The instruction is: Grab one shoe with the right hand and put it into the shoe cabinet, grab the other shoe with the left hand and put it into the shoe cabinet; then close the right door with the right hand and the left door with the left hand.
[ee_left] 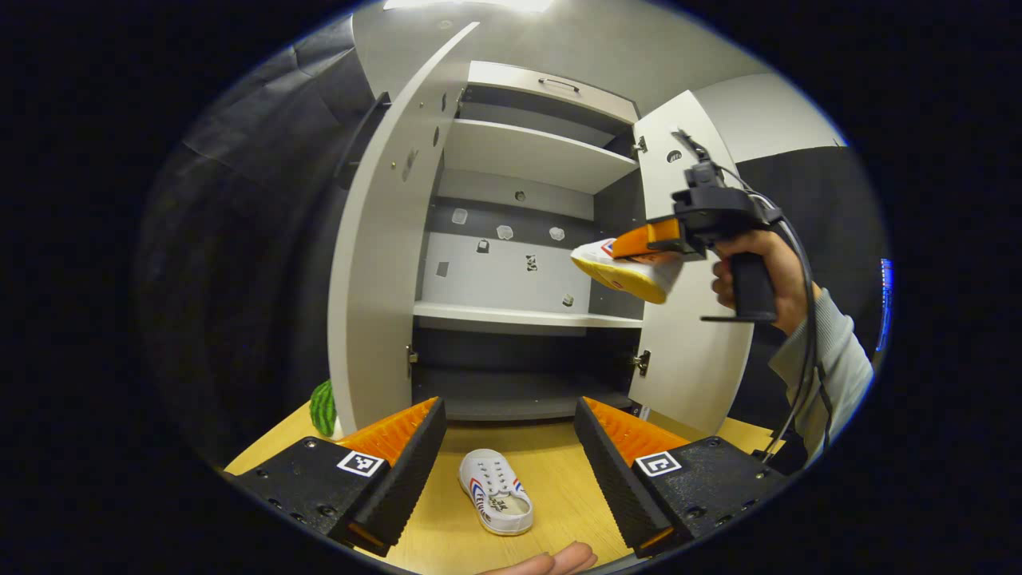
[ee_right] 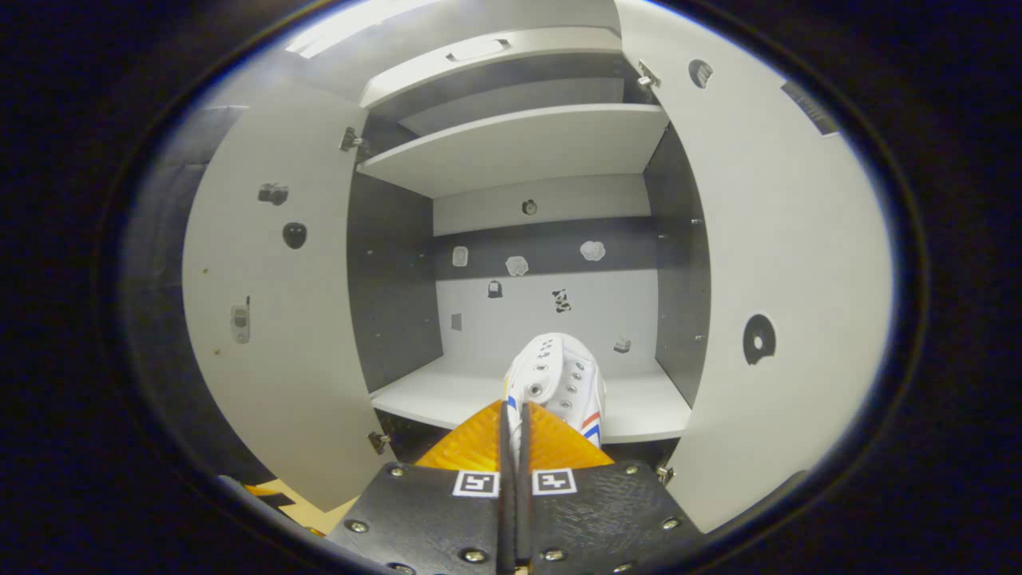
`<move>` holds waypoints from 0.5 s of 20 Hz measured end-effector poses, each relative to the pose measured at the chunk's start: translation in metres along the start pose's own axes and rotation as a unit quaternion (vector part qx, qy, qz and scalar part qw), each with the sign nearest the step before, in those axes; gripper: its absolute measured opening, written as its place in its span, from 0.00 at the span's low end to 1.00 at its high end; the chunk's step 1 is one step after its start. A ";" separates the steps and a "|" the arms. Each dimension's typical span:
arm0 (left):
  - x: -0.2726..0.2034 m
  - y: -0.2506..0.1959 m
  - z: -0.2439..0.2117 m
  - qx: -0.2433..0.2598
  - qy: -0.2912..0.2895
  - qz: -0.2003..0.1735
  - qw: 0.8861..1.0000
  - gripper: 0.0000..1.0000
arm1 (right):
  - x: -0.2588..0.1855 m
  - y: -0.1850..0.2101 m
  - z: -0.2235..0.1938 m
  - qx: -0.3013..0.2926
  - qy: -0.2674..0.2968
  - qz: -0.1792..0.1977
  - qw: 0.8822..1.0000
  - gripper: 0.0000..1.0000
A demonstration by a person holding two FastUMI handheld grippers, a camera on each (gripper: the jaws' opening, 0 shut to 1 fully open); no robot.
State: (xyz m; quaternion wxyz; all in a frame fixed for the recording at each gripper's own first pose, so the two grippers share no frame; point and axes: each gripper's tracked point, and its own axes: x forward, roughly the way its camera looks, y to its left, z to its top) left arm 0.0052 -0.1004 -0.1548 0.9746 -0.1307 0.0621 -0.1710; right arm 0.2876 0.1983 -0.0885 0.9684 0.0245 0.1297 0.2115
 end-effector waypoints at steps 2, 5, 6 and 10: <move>0.007 -0.003 -0.004 0.004 0.000 -0.004 1.000 0.98 | 0.037 -0.014 0.000 -0.010 0.025 -0.017 0.999 0.01; 0.019 -0.004 -0.012 0.012 0.003 -0.006 1.000 0.98 | 0.084 -0.039 -0.007 -0.027 0.050 -0.064 0.996 0.01; 0.022 -0.003 -0.016 0.016 0.007 -0.006 1.000 0.99 | 0.100 -0.043 -0.006 -0.035 0.047 -0.071 0.996 0.01; 0.030 0.005 -0.027 0.004 0.019 0.002 1.000 0.98 | 0.143 -0.027 -0.018 -0.033 0.060 -0.038 0.997 0.01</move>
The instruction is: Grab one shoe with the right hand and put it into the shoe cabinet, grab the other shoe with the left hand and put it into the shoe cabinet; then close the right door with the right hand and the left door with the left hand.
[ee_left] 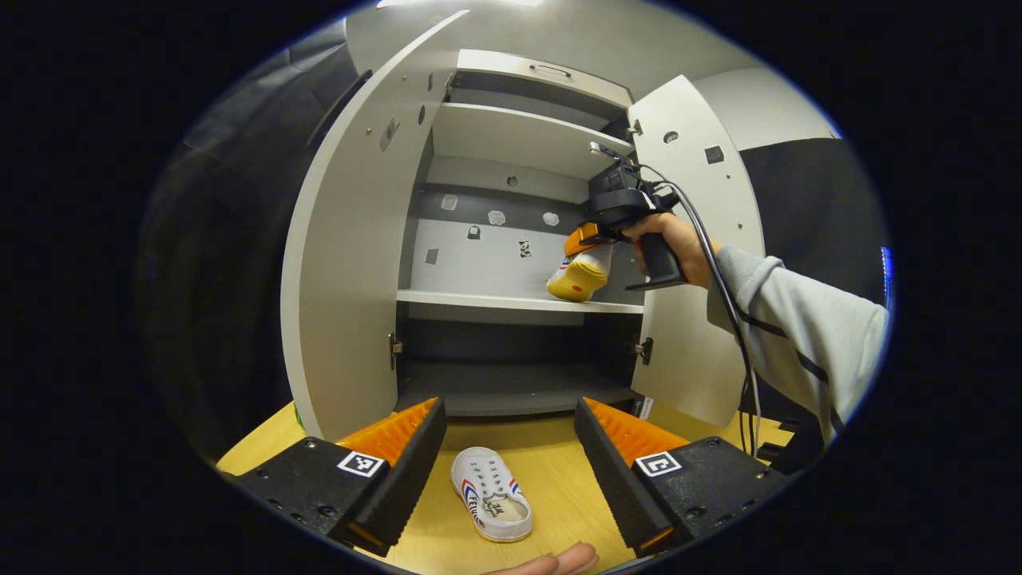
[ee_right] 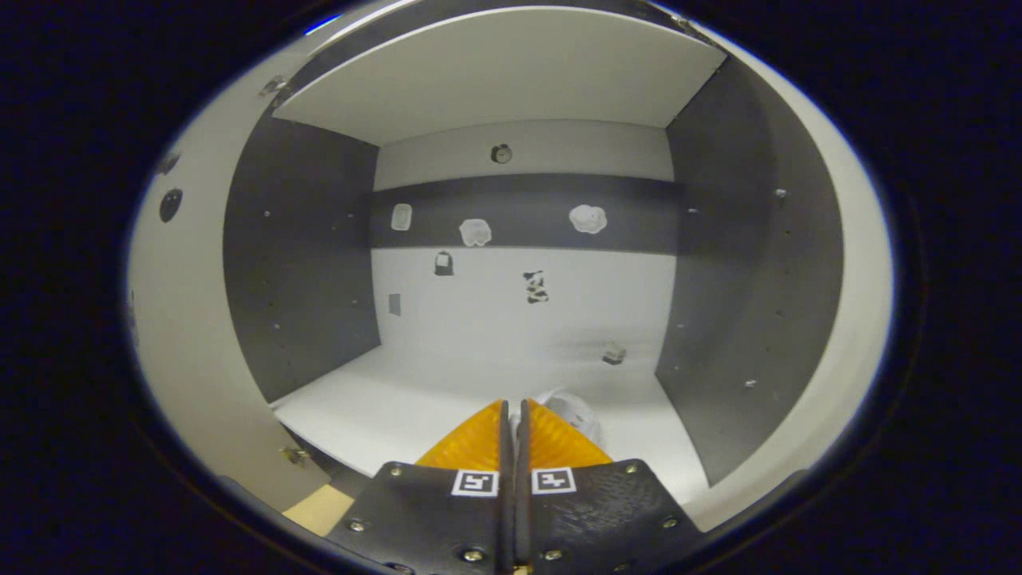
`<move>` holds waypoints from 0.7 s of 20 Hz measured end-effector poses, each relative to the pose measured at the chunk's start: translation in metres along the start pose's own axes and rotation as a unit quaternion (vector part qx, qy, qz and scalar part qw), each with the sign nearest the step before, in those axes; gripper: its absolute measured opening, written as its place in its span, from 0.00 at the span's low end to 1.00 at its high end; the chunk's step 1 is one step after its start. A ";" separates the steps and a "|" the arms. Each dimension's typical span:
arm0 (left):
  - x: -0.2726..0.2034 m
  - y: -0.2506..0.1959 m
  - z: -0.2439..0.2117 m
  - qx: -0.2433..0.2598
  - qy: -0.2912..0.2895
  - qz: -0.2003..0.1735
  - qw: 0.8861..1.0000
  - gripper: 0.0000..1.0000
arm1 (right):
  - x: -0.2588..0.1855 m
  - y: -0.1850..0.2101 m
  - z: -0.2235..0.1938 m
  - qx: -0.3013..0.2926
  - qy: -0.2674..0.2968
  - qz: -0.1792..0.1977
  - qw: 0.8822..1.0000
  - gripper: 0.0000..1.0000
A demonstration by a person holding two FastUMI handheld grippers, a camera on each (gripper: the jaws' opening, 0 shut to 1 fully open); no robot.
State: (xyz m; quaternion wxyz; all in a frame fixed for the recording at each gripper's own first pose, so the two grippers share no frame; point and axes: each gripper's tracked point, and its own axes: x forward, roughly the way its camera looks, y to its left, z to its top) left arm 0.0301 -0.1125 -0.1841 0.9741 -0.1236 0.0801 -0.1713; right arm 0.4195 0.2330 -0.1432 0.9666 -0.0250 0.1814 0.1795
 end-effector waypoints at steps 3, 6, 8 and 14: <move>0.003 0.008 -0.006 0.002 0.011 0.010 1.000 0.99 | 0.017 0.015 -0.026 -0.051 0.035 0.005 0.998 0.01; 0.003 0.007 -0.009 -0.005 0.017 0.006 1.000 0.99 | 0.016 0.021 -0.022 -0.076 0.015 -0.019 0.997 0.01; 0.004 0.008 -0.010 -0.005 0.017 0.005 1.000 0.99 | 0.014 0.016 -0.027 -0.038 0.028 -0.019 0.999 0.01; 0.013 0.019 -0.020 -0.005 0.031 0.021 0.999 0.98 | 0.023 -0.004 -0.027 0.045 0.022 -0.035 0.998 0.01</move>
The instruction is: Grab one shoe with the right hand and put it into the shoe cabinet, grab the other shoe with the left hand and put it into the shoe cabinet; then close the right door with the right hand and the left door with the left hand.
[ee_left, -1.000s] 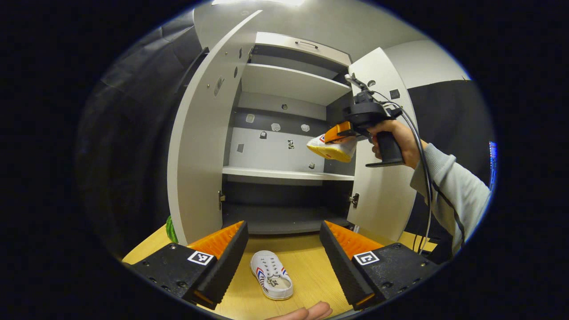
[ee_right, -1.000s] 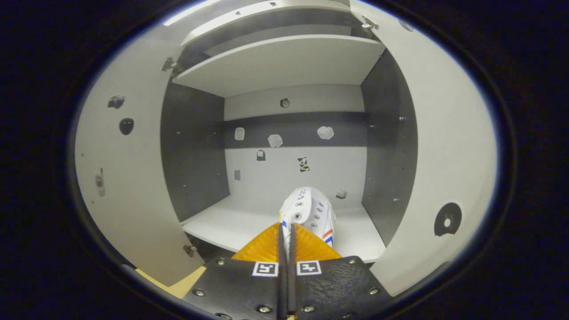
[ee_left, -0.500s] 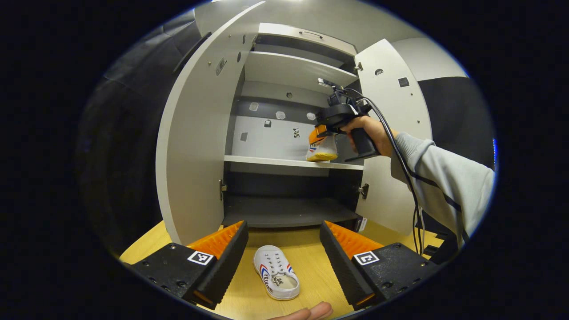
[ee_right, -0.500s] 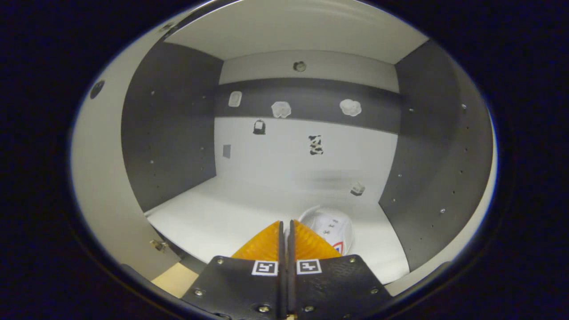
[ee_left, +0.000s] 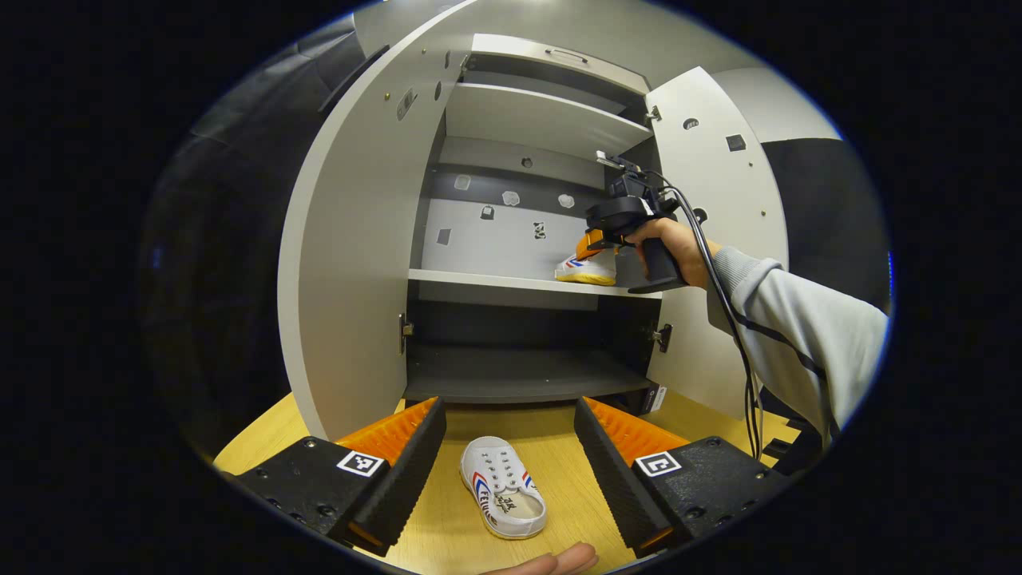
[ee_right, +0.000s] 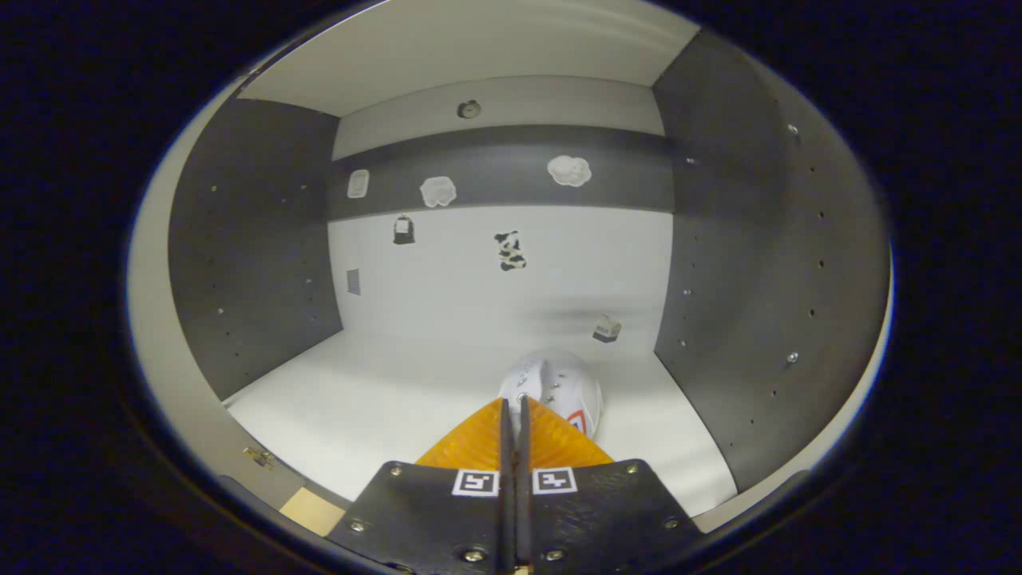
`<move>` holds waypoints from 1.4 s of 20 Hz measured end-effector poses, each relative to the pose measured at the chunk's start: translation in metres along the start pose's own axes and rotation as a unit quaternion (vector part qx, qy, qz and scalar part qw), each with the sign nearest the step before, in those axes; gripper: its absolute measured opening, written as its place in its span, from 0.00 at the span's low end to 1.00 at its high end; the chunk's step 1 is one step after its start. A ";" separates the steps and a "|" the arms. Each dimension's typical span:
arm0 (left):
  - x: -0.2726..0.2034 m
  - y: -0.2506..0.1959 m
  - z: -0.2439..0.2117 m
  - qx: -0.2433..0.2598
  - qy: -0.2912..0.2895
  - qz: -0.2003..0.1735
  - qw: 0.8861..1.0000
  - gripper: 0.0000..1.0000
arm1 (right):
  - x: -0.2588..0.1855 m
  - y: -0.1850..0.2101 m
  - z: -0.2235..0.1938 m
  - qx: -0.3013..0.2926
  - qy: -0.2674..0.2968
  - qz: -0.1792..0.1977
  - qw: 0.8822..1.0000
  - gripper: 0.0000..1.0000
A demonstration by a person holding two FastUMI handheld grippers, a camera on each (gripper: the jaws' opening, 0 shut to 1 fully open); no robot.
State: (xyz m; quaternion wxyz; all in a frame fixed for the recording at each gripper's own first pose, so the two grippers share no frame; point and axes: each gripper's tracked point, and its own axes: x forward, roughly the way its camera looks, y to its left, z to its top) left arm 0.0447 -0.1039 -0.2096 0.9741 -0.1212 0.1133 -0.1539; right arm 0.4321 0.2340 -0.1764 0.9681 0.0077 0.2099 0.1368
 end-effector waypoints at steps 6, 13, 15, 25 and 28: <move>0.007 0.007 -0.011 -0.001 0.012 0.002 1.000 0.99 | -0.022 -0.008 0.011 -0.008 -0.041 -0.028 0.999 0.34; 0.018 0.011 -0.054 -0.033 0.067 0.015 0.997 0.99 | -0.146 -0.013 0.010 -0.032 -0.108 -0.081 0.990 0.98; 0.024 0.021 -0.070 -0.027 0.086 0.034 0.995 0.99 | -0.182 -0.008 -0.006 -0.028 -0.118 -0.071 0.990 0.99; 0.048 0.027 -0.144 -0.032 0.209 0.045 0.976 0.99 | -0.339 -0.002 -0.160 0.006 -0.121 -0.031 0.992 0.99; 0.053 0.023 -0.166 -0.040 0.248 0.032 0.967 0.94 | -0.362 -0.014 -0.191 0.031 -0.136 -0.036 0.990 0.99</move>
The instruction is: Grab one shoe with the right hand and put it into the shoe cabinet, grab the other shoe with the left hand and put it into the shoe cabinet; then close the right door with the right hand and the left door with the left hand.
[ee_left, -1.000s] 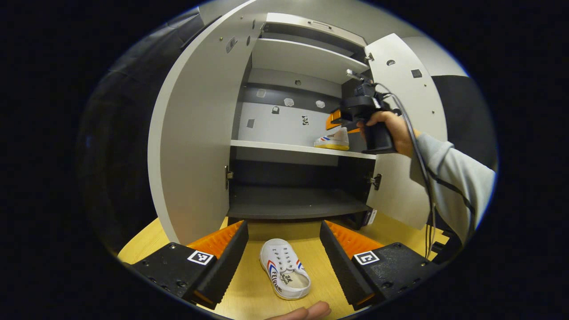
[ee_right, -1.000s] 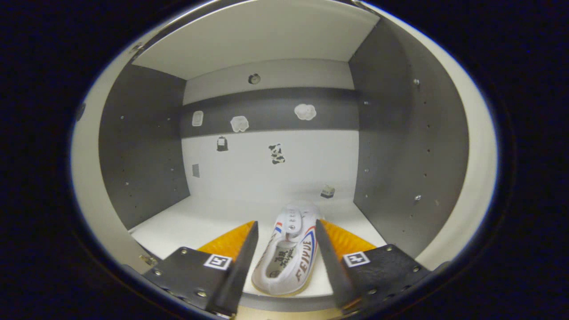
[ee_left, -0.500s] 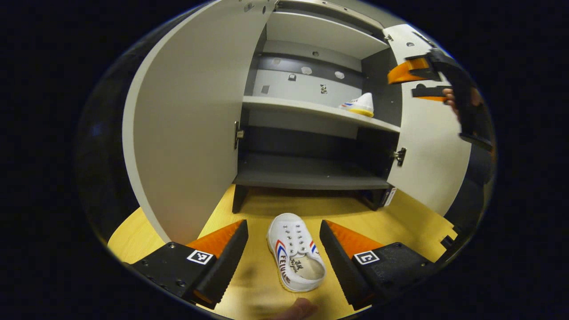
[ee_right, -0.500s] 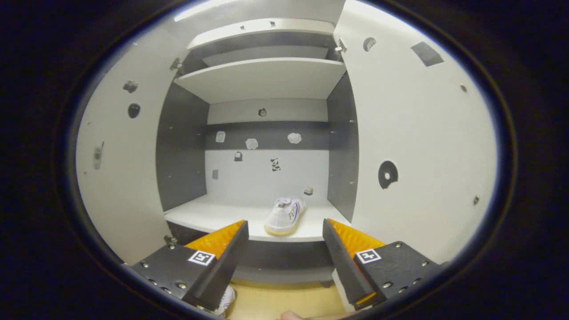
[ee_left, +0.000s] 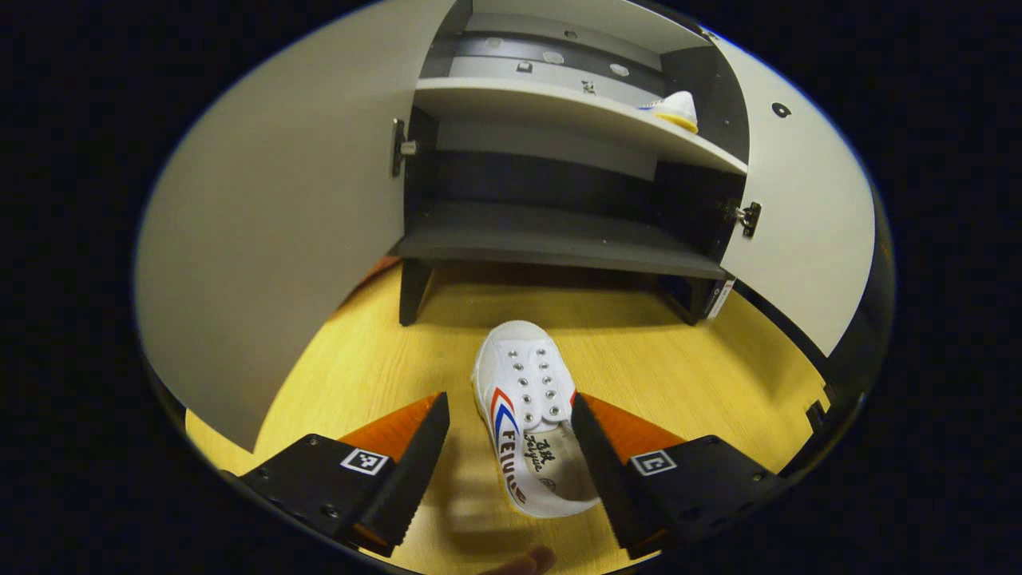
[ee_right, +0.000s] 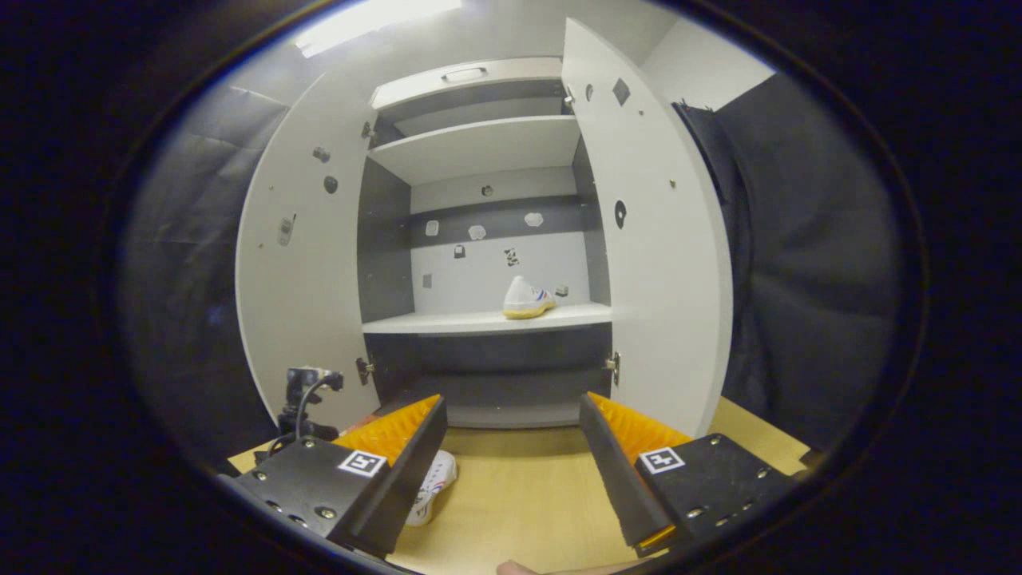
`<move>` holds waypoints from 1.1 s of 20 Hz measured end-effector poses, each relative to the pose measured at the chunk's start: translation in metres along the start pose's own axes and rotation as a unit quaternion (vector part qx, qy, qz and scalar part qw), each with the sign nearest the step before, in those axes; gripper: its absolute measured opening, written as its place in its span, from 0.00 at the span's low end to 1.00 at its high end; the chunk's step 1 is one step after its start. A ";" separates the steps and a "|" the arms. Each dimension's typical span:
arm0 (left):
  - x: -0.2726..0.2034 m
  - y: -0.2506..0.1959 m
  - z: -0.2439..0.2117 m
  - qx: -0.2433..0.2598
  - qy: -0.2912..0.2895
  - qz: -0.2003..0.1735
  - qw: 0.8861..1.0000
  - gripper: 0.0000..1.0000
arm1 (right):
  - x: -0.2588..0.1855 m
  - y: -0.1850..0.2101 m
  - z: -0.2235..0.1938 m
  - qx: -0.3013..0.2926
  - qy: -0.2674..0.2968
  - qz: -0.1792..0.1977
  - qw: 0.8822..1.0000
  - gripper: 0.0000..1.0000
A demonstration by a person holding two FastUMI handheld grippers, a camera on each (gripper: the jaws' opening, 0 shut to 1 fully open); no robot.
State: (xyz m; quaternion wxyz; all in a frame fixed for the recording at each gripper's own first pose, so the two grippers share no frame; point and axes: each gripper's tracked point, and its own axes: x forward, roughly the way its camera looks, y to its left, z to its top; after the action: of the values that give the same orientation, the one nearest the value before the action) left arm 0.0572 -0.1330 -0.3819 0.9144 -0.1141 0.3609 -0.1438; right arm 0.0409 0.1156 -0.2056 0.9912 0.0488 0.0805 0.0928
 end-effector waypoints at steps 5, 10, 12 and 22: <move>0.018 0.007 -0.026 0.005 0.053 0.003 0.999 0.80 | -0.017 -0.023 0.009 -0.004 -0.032 -0.017 0.999 0.99; 0.026 0.012 -0.037 -0.045 0.080 0.003 0.996 0.27 | -0.019 -0.029 0.012 -0.011 -0.038 -0.011 0.999 0.99; 0.024 0.016 -0.036 -0.026 0.076 0.020 0.997 0.06 | -0.021 -0.033 0.015 -0.011 -0.043 -0.011 0.999 0.99; -0.088 -0.004 0.054 0.018 -0.072 0.006 0.997 0.02 | -0.021 -0.051 0.018 0.002 -0.048 -0.025 0.999 0.99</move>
State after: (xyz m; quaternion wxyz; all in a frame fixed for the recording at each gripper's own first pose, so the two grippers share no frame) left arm 0.0323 -0.1012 -0.2869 0.9408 -0.1056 0.2918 -0.1363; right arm 0.0322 0.0602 -0.1901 0.9958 0.0527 0.0343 0.0658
